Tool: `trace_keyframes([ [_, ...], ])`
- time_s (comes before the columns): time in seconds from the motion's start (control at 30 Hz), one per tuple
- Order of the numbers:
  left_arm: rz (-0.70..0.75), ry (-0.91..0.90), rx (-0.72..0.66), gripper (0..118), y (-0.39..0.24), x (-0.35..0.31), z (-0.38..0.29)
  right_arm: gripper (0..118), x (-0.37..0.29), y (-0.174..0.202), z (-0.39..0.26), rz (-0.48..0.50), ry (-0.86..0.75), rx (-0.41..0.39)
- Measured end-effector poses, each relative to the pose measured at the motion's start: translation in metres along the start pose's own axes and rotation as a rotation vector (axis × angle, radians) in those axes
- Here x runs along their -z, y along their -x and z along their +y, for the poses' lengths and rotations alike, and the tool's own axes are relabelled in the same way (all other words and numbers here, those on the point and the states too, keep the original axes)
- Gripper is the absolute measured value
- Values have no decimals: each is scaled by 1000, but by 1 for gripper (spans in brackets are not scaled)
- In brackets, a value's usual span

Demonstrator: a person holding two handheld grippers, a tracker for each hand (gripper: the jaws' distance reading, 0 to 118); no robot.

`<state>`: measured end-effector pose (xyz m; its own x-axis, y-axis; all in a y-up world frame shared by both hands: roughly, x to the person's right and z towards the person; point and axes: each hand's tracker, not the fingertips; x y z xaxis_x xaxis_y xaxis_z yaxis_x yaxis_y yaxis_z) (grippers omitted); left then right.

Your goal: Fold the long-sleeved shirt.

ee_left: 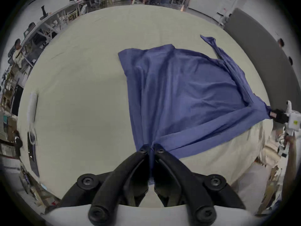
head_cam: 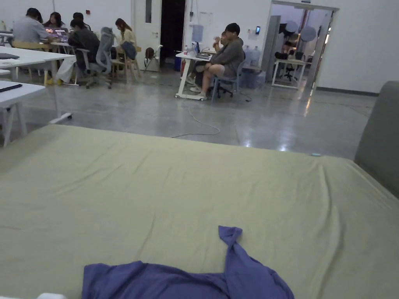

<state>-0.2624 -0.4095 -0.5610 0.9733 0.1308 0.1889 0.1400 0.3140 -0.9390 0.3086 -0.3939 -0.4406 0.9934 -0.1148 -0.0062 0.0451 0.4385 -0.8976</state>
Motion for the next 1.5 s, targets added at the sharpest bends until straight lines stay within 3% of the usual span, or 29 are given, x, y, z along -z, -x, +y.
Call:
trace_keyframes([
  [0.1, 50, 20, -14, 0, -8, 1, -34, 0, 0, 7, -41, 5, 45, -81],
  [0.27, 16, 60, -98, 0, -4, 19, -72, 0, 29, 10, -72, -31, 134, -69],
  [0.4, 13, 30, -135, 0, 0, 25, -72, 4, 52, 33, -74, -151, 144, -221],
  [0.47, 14, 26, -155, 1, -1, 26, -71, 4, 53, 37, -68, -164, 155, -229],
  [0.53, 10, -26, -209, 16, 4, 18, -71, 6, 48, 31, -58, -135, 196, -137],
  [0.57, 5, -31, -223, 39, 4, 6, -69, 9, 37, 22, -53, -115, 204, -89],
  [0.6, 12, -43, -220, 82, 1, -9, -69, 27, 24, 17, -46, -94, 197, -52],
  [0.63, 10, -81, -240, 105, 1, -22, -72, 57, 10, 19, -42, -133, 173, -41],
  [0.67, -13, -177, -269, 114, 1, -41, -76, 89, -10, 24, -40, -201, 92, -80],
  [0.7, -45, -261, -287, 115, 0, -58, -82, 107, -34, 25, -39, -210, -6, -134],
  [0.73, -71, -310, -295, 115, -4, -70, -85, 107, -52, 29, -37, -206, -82, -150],
  [0.83, -118, -270, -282, 110, -20, -83, -100, 107, -85, 37, -35, -105, -162, -35],
  [0.87, -112, -207, -240, 92, -30, -79, -105, 107, -87, 41, -36, -55, -161, 10],
  [0.9, -79, -197, -204, 31, -41, -76, -111, 101, -87, 44, -38, 17, -146, 29],
  [0.93, -34, -201, -167, 0, -50, -72, -115, 79, -85, 48, -41, 70, -138, 36],
  [0.97, 6, -188, -134, 0, -59, -66, -120, 35, -78, 53, -42, 88, -134, 33],
  [1.0, 14, -191, -117, 0, -68, -60, -121, 0, -70, 62, -43, 55, -126, 12],
  [1.07, -83, -176, -132, 0, -74, -60, -119, 0, -51, 82, -40, -26, -103, -89],
  [1.13, -118, -203, -164, 0, -72, -63, -109, 0, -30, 91, -11, 33, -89, -107],
  [1.17, -108, -204, -151, 0, -75, -65, -103, 7, -20, 96, 14, 59, -105, -77],
  [1.23, -86, -228, -120, 0, -80, -68, -92, 94, -2, 107, 81, 75, -176, -88],
  [1.27, -82, -243, -120, 0, -75, -68, -83, 118, 17, 114, 116, 68, -212, -94],
  [1.3, -86, -252, -122, 0, -75, -68, -78, 116, 40, 120, 152, 41, -220, -73],
  [1.33, -91, -253, -125, 0, -74, -66, -73, 116, 51, 123, 181, -48, -226, -90],
  [1.37, -96, -253, -133, 0, -72, -64, -70, 116, 64, 117, 231, 23, -222, -54],
  [1.47, -80, -251, -157, 0, -63, -58, -63, 116, 133, 114, 318, -30, -86, 30],
  [1.5, -76, -247, -162, 0, -59, -55, -63, 116, 176, 120, 317, -68, -20, 50],
])
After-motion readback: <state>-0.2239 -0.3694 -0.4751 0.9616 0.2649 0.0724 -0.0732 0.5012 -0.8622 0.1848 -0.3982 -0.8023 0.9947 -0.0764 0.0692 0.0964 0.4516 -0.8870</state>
